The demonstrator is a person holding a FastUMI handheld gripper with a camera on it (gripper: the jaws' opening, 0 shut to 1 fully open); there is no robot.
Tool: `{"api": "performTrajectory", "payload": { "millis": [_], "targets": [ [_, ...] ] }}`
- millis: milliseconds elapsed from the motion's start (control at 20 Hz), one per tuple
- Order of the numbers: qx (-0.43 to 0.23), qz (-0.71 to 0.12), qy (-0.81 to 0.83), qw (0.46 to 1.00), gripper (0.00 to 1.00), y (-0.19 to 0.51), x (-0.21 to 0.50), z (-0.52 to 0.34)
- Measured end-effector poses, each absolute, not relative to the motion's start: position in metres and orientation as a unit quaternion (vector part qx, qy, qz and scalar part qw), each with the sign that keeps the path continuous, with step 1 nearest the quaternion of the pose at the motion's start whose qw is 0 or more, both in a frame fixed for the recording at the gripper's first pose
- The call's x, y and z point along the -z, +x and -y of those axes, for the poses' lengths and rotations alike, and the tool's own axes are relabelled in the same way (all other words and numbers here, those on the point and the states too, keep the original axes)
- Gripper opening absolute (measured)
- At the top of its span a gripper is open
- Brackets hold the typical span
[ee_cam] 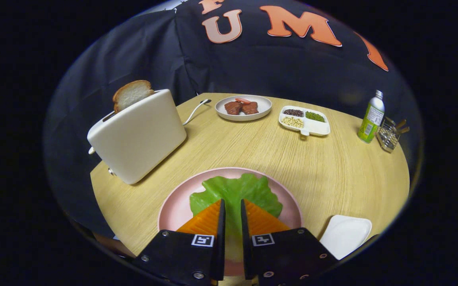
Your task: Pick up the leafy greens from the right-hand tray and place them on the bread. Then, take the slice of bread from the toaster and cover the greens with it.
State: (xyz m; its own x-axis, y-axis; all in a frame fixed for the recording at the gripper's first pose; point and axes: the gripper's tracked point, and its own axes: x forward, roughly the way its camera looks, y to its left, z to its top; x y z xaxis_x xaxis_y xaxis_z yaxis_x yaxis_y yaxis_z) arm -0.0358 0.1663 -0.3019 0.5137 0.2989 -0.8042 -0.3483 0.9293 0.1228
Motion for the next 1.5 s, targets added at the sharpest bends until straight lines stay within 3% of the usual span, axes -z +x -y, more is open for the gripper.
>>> {"api": "performTrajectory", "payload": {
  "millis": [150, 250, 400, 600, 1150, 1500],
  "targets": [
    [-0.188, -0.456, -0.016, 0.870, 0.23, -0.035, 0.290, -0.177],
    [-0.186, -0.449, -0.020, 0.874, 0.31, -0.027, 0.276, -0.182],
    [-0.181, -0.428, -0.034, 0.885, 0.57, -0.009, 0.252, -0.196],
    [-0.206, -0.420, -0.004, 0.884, 0.76, 0.008, 0.218, -0.239],
    [-0.289, -0.388, 0.031, 0.875, 0.88, 0.060, 0.137, -0.354],
    [-0.297, -0.442, 0.042, 0.845, 0.90, 0.076, 0.156, -0.403]
  ]
}}
